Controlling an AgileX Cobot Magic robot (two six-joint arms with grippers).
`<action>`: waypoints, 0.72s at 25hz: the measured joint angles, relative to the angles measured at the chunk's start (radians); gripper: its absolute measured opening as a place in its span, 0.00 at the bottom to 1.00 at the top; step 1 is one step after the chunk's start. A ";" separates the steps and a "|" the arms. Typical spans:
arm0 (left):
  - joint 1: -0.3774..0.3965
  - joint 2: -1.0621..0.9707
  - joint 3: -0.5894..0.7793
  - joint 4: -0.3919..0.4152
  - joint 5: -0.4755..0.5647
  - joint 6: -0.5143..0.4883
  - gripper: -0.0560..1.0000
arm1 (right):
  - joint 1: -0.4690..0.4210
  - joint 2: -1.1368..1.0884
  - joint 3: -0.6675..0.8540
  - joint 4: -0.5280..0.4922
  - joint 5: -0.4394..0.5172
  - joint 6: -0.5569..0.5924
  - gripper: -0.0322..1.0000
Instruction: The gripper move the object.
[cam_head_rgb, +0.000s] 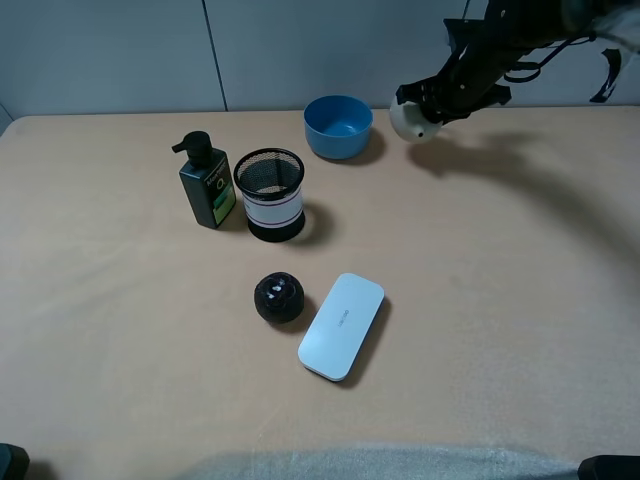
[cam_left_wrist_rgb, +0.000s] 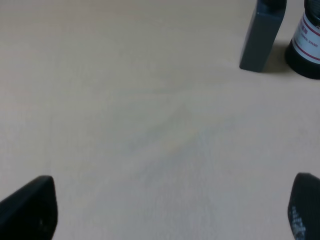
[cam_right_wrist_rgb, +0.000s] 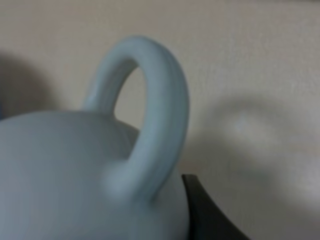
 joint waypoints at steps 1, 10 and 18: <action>0.000 0.000 0.000 0.000 0.000 0.000 0.93 | 0.000 0.007 0.000 -0.002 -0.008 0.000 0.06; 0.000 0.000 0.000 0.000 0.000 0.000 0.93 | 0.001 0.045 0.000 -0.013 -0.015 -0.004 0.06; 0.000 0.000 0.000 0.000 0.000 0.000 0.93 | 0.001 0.045 0.000 -0.014 -0.016 -0.004 0.10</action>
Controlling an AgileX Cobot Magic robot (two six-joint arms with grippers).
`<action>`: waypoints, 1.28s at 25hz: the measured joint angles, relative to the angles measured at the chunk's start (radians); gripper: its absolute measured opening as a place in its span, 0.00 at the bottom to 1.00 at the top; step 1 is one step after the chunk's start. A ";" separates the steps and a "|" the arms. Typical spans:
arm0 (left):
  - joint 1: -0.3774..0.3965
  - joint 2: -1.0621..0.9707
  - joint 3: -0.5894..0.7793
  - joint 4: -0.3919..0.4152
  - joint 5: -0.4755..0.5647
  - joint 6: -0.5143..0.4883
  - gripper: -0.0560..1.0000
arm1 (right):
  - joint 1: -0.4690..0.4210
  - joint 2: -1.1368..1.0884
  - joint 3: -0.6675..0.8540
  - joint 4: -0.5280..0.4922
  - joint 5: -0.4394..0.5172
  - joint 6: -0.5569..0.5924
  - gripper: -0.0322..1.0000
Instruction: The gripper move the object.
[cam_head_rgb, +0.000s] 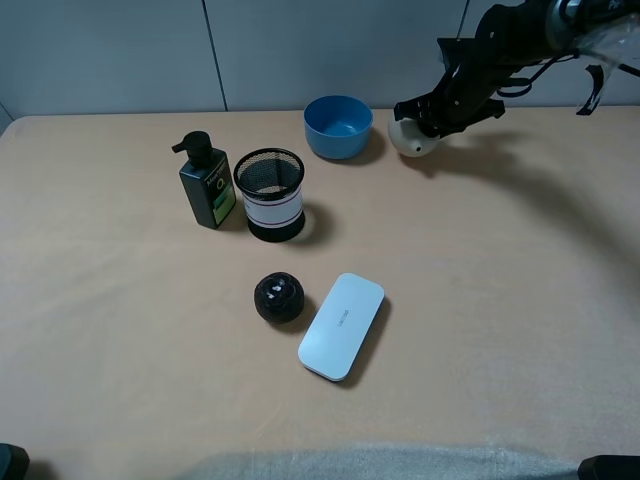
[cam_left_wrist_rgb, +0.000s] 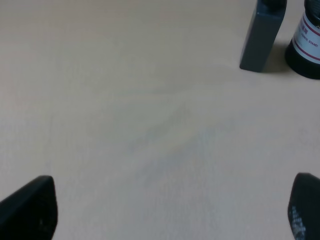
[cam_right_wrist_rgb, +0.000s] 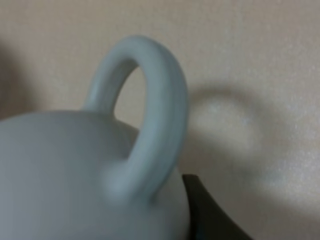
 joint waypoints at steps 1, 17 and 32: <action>0.000 0.000 0.000 0.000 0.000 0.000 0.93 | 0.000 0.000 0.000 0.000 0.000 0.000 0.14; 0.000 0.000 0.000 0.000 0.000 0.000 0.93 | 0.000 -0.002 0.000 0.001 -0.004 0.000 0.70; 0.000 0.000 0.000 0.000 0.000 0.000 0.93 | 0.000 -0.062 0.000 0.005 0.015 0.000 0.70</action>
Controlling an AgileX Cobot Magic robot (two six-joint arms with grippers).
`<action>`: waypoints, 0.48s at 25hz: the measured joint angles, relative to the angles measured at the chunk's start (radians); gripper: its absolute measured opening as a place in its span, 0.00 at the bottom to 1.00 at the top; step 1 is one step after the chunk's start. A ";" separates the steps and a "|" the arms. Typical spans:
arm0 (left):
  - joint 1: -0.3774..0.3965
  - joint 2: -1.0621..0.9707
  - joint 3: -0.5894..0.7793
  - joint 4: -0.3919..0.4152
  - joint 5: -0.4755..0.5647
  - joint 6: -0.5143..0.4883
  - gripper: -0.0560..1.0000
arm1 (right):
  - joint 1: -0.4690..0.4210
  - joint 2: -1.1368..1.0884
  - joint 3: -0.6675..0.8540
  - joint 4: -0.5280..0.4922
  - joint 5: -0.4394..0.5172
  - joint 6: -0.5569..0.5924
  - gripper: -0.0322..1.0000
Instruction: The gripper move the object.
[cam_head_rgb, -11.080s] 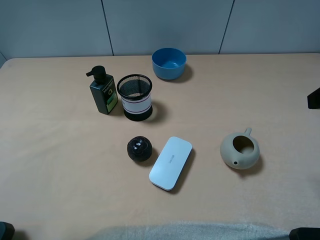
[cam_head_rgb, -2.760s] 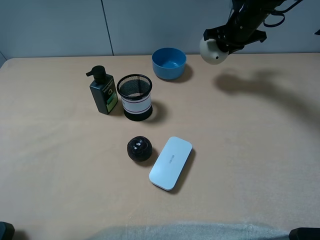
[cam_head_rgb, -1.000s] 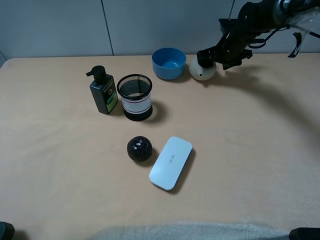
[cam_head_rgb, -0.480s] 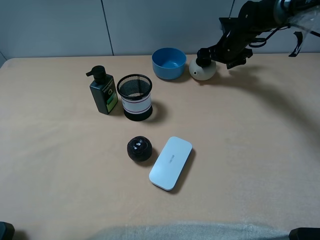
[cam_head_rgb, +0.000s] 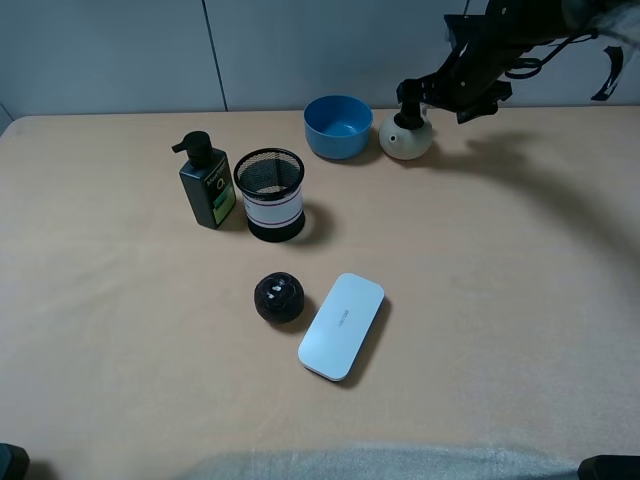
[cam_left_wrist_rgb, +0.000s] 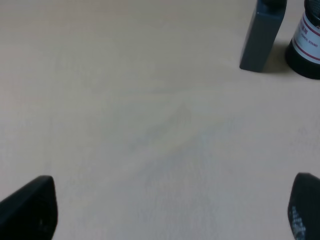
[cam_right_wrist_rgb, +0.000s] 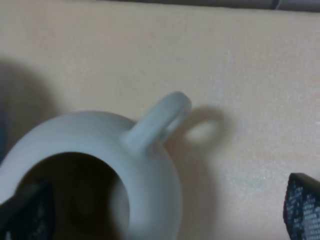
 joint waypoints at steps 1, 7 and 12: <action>0.000 0.000 0.000 0.000 0.000 0.000 0.93 | 0.000 -0.005 0.000 0.002 0.003 0.000 0.70; 0.000 0.000 0.000 0.000 0.000 0.000 0.93 | 0.000 -0.038 -0.001 0.004 0.044 0.000 0.70; 0.000 0.000 0.000 0.000 0.000 0.000 0.93 | 0.000 -0.080 -0.001 0.009 0.067 0.000 0.70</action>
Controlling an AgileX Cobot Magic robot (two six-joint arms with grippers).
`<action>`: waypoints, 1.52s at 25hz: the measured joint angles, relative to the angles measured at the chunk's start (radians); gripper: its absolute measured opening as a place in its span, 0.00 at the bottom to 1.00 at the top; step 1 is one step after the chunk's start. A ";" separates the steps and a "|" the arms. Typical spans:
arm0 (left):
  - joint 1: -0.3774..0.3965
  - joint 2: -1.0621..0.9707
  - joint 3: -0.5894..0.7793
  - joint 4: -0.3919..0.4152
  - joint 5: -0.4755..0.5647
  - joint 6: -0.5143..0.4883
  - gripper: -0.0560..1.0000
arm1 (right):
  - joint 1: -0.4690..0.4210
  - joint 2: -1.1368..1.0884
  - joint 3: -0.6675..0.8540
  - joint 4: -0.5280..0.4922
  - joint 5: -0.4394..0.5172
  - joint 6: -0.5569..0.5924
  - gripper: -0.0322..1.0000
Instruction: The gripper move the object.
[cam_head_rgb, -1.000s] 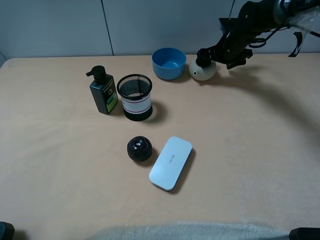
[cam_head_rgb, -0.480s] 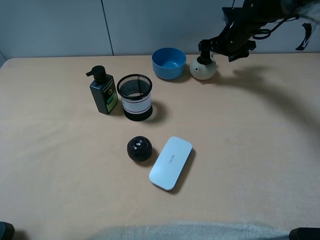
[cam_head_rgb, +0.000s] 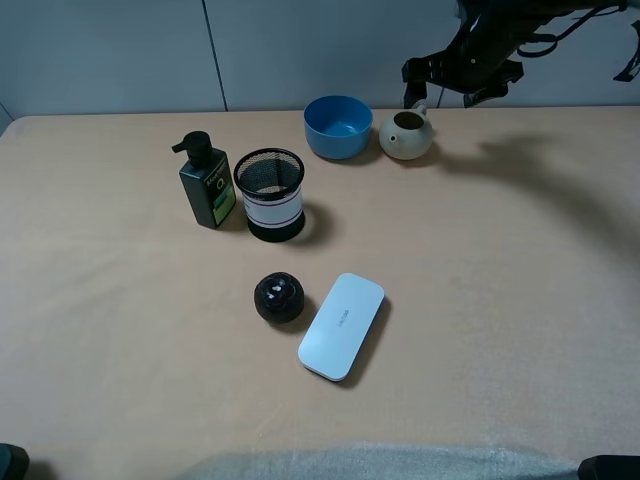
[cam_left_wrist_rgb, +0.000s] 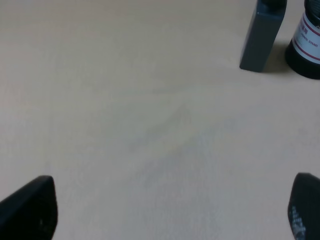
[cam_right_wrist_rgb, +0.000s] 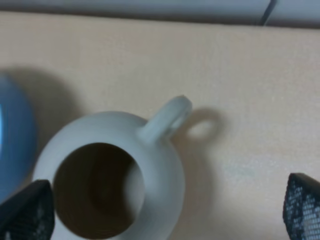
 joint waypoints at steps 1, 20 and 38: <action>0.000 0.000 0.000 0.000 0.000 0.000 0.93 | 0.000 -0.005 -0.001 0.001 0.002 0.000 0.70; 0.000 0.000 0.000 0.000 0.000 0.000 0.93 | 0.000 -0.168 -0.002 0.080 0.270 -0.034 0.70; 0.000 0.000 0.000 0.000 0.000 0.000 0.93 | 0.005 -0.465 0.006 0.022 0.651 0.000 0.70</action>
